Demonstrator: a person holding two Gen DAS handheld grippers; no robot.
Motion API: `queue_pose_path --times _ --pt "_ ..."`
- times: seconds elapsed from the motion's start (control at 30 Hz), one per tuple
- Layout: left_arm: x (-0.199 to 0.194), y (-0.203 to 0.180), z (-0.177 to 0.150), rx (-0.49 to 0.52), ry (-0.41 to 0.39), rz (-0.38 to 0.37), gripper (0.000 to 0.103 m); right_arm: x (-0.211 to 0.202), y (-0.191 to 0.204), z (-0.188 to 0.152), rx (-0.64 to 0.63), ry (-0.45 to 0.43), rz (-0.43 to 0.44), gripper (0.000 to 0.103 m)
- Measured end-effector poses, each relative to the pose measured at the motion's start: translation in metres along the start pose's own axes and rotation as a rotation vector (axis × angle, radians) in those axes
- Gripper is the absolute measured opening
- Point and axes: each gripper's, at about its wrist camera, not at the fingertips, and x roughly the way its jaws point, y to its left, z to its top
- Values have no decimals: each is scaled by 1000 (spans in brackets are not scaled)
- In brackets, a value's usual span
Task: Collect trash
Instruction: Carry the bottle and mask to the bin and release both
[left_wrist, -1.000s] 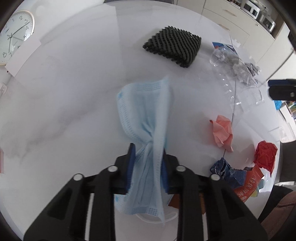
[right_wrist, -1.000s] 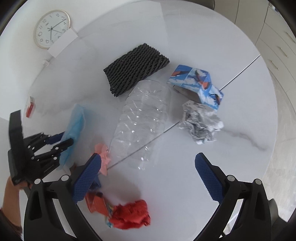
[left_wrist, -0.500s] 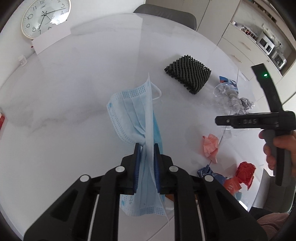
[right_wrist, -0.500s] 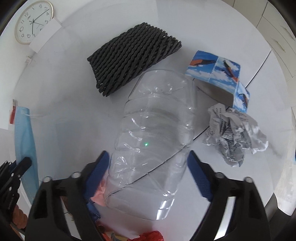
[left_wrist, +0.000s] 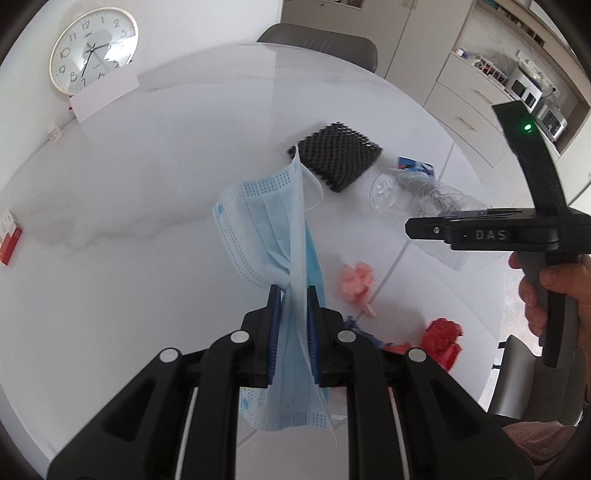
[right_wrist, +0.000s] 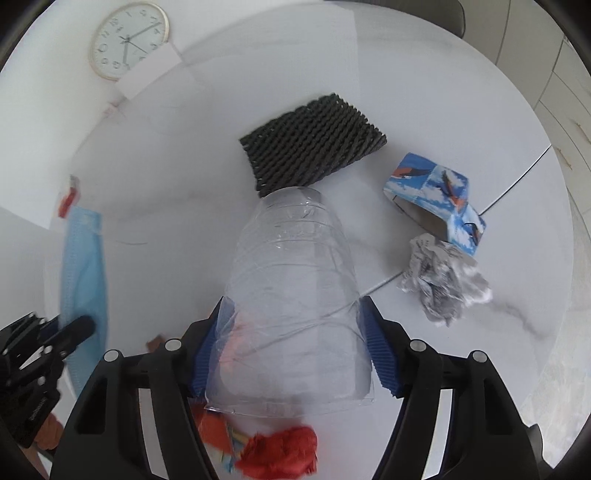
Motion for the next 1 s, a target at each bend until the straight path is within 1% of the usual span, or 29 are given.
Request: queue_pose_path --times 0.1,0.2,0.37,0.47,0.5,0.67,0.73,0.87,1.0 --pt "-3 -30 -3 22 -4 -16 14 -30 -20 -16 -25 -26 13 69" --pt "-4 -64 -6 43 -6 -45 14 -61 -43 -36 -20 -51 28 69" --pt "3 -130 -10 90 15 -94 14 -104 -100 -75 23 -74 32 69" --pt "9 -182 -12 147 31 -138 14 -123 -141 -103 58 -73 1 69" --pt "12 -196 -13 163 37 -150 14 -125 -151 -109 67 -71 -9 69" --pt "34 -290 -19 275 86 -225 14 -137 -227 -155 142 -42 -74 69" --pt "45 -321 -23 312 107 -239 14 -136 -252 -169 173 -25 -84 69" --pt "73 -372 -32 353 170 -265 14 -127 -293 -192 207 10 -94 69" --pt "100 -405 -42 368 235 -267 14 -119 -319 -206 210 31 -88 69"
